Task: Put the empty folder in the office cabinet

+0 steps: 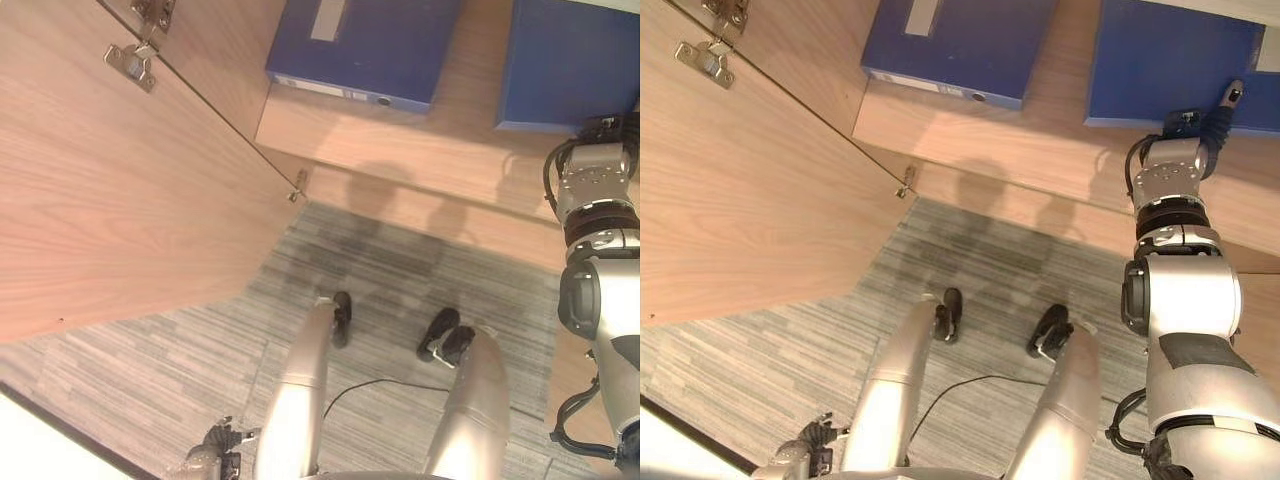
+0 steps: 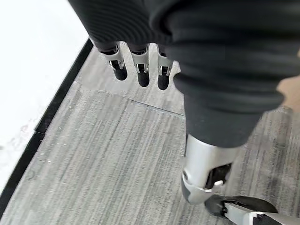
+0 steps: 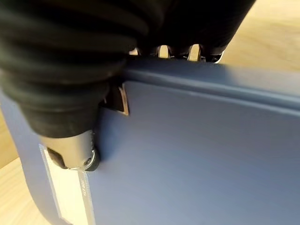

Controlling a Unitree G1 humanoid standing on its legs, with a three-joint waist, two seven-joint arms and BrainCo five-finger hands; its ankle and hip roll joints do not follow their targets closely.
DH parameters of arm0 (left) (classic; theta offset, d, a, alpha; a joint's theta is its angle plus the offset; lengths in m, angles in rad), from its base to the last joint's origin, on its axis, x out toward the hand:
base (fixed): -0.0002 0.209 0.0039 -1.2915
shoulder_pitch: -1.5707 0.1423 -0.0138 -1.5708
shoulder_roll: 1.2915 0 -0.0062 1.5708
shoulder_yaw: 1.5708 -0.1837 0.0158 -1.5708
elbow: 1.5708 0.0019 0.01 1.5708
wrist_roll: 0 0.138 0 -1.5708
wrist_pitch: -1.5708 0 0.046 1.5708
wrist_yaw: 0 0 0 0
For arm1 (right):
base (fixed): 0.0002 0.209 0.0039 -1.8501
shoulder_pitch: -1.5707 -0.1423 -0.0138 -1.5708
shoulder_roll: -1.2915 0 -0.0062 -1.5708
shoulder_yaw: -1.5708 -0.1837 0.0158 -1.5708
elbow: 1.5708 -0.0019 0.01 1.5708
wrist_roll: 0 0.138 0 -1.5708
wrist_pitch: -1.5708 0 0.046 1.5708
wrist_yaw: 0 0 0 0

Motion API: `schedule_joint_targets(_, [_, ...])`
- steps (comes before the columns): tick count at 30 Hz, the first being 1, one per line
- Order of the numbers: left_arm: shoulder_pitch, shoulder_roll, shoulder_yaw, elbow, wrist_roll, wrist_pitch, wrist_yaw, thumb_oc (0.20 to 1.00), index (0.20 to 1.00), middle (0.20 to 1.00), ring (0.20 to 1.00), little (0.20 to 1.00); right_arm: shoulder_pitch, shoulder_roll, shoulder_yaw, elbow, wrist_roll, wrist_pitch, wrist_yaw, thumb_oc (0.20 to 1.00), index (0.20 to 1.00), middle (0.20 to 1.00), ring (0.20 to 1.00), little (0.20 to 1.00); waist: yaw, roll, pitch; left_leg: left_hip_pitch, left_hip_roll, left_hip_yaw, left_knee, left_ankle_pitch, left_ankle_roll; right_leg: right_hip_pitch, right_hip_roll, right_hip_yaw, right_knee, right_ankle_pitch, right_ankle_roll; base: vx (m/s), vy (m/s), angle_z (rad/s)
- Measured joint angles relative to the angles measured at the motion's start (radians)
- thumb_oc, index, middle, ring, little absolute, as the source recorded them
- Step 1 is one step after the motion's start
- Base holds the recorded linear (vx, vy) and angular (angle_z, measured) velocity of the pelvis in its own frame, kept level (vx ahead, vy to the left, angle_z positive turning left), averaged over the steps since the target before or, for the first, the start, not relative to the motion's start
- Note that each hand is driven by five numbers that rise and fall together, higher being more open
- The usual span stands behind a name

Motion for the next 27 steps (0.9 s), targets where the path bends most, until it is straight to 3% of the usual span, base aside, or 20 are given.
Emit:
schedule_joint_targets(6, [0.003, 0.007, 0.0, 0.001, -0.008, 0.001, 0.0, 1.0, 1.0, 1.0, 1.0, 1.0, -0.026, 0.001, -0.032, -0.014, 0.026, -0.059, 0.003, 0.206, 0.206, 0.206, 0.206, 0.206, 0.006, 0.017, 0.008, -0.011, -0.017, -0.02, -0.06, 0.031, -0.008, -0.005, -0.005, -0.02, -0.033, 0.001, 0.0, 0.0, -0.006, 0.12])
schedule_joint_targets(7, [0.003, 0.007, 0.0, 0.002, -0.008, 0.001, 0.0, 1.0, 1.0, 1.0, 1.0, 1.0, -0.027, 0.001, -0.032, -0.016, 0.033, -0.063, 0.003, 1.0, 1.0, 1.0, 1.0, 1.0, 0.008, 0.017, 0.008, -0.011, -0.017, -0.022, -0.059, 0.031, -0.008, -0.005, -0.006, -0.021, -0.031, 0.0, -0.001, 0.01, -0.002, 0.09])
schedule_joint_targets(16, [-0.02, 0.007, 0.012, 0.055, -0.007, 0.001, -0.009, 1.0, 1.0, 1.0, 1.0, 1.0, -0.023, 0.002, 0.018, -0.043, 0.035, -0.037, 0.066, 1.0, 1.0, 1.0, 1.0, 1.0, 0.005, 0.017, 0.012, -0.017, -0.017, -0.024, -0.058, 0.031, -0.008, -0.012, -0.008, -0.025, -0.027, -0.003, -0.006, 0.0, 0.0, 0.0])
schedule_joint_targets(21, [-0.028, 0.008, 0.05, 0.068, 0.005, -0.002, -0.03, 1.0, 1.0, 1.0, 1.0, 1.0, 0.001, -0.022, 0.171, -0.044, -0.14, 0.076, 0.119, 1.0, 1.0, 1.0, 1.0, 1.0, -0.012, 0.004, 0.02, -0.011, -0.014, -0.023, -0.059, 0.032, -0.008, -0.007, -0.005, -0.023, -0.03, -0.002, -0.005, -0.02, -0.007, -0.01])
schedule_joint_targets(27, [-0.043, 0.011, 0.093, 0.139, 0.017, -0.003, -0.066, 1.0, 1.0, 1.0, 1.0, 1.0, 0.046, -0.07, 0.338, -0.093, -0.398, 0.191, 0.222, 1.0, 1.0, 1.0, 1.0, 1.0, -0.047, -0.038, 0.046, -0.005, -0.001, -0.022, -0.062, 0.032, -0.008, 0.0, 0.01, -0.025, -0.043, 0.005, -0.009, -0.03, -0.004, -0.06])
